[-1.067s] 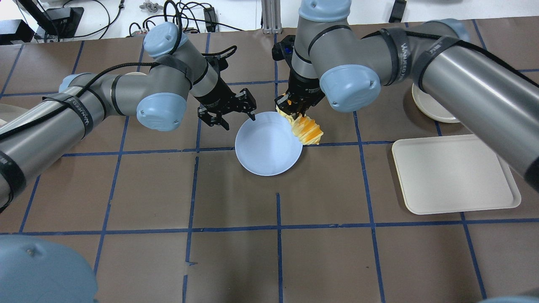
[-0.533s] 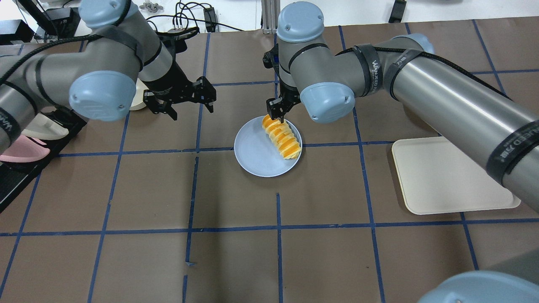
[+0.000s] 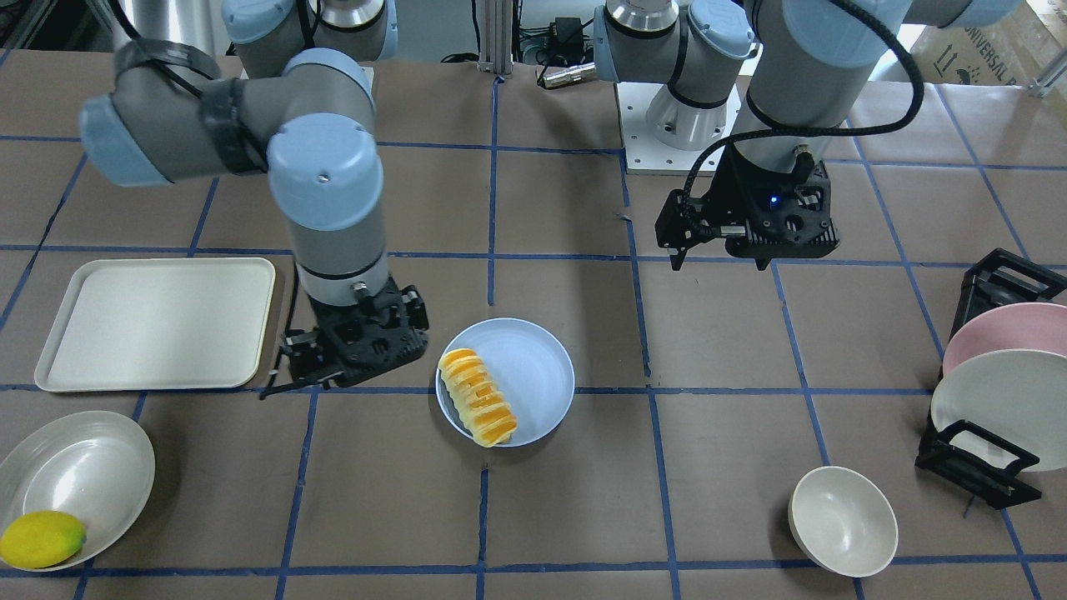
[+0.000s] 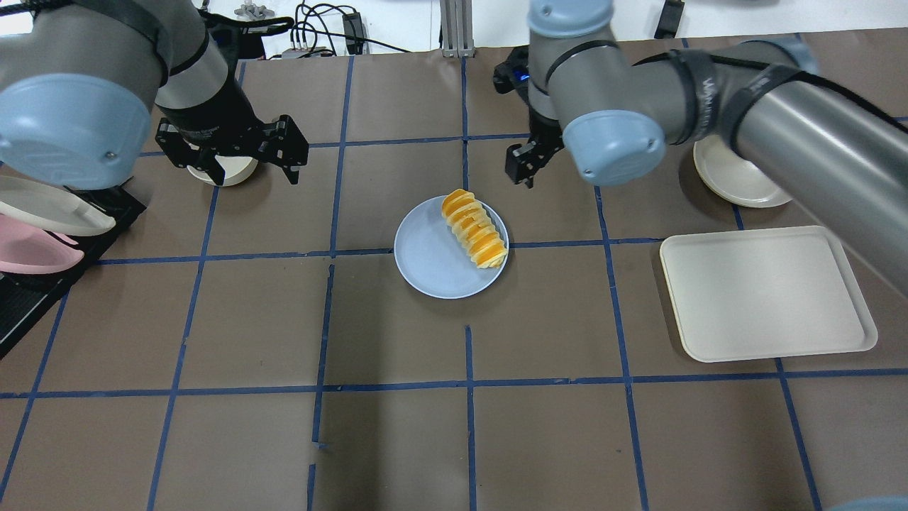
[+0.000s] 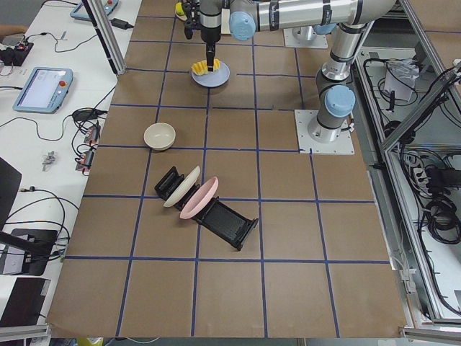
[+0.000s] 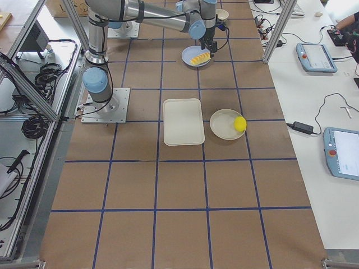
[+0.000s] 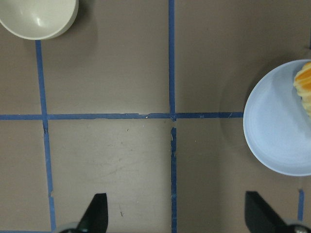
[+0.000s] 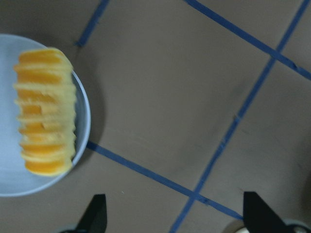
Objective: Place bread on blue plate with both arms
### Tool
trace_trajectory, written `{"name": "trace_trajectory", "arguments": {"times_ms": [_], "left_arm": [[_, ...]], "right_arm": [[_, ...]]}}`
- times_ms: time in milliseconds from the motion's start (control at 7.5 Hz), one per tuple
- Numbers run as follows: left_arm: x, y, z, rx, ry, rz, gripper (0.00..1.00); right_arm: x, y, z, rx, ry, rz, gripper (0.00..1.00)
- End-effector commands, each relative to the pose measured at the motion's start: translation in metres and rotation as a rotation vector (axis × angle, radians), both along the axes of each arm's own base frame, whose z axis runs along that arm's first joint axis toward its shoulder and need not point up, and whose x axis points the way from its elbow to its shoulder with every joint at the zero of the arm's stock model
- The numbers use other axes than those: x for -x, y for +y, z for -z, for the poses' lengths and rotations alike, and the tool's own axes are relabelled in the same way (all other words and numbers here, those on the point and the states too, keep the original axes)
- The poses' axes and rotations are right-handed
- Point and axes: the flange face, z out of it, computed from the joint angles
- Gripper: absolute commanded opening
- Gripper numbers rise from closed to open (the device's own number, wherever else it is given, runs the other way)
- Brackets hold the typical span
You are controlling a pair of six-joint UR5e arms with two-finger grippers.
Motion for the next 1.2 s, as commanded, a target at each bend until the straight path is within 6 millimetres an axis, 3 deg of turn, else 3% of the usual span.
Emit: {"name": "trace_trajectory", "arguments": {"times_ms": [0, 133, 267, 400, 667, 1067], "left_arm": [[0.004, 0.001, -0.04, -0.043, -0.001, 0.013, 1.0], [0.005, -0.001, -0.046, -0.026, 0.008, 0.04, 1.0], [0.004, 0.005, -0.039, -0.04, 0.008, 0.13, 1.0], [0.002, 0.003, -0.044, -0.025, 0.009, 0.128, 1.0], [0.003, -0.001, -0.047, -0.019, 0.003, 0.126, 1.0], [0.001, -0.002, -0.051, -0.004, -0.004, 0.058, 1.0]], "right_arm": [[0.11, 0.038, -0.059, -0.144, -0.053, 0.116, 0.97], [0.147, 0.067, -0.092, -0.183, -0.065, 0.186, 0.97], [0.15, 0.101, -0.121, -0.192, -0.083, 0.209, 0.97], [0.142, 0.12, -0.134, -0.175, -0.103, 0.208, 0.98], [0.136, 0.117, -0.126, -0.182, -0.132, 0.209, 0.99], [0.136, 0.121, -0.137, -0.167, -0.118, 0.206, 1.0]]}}
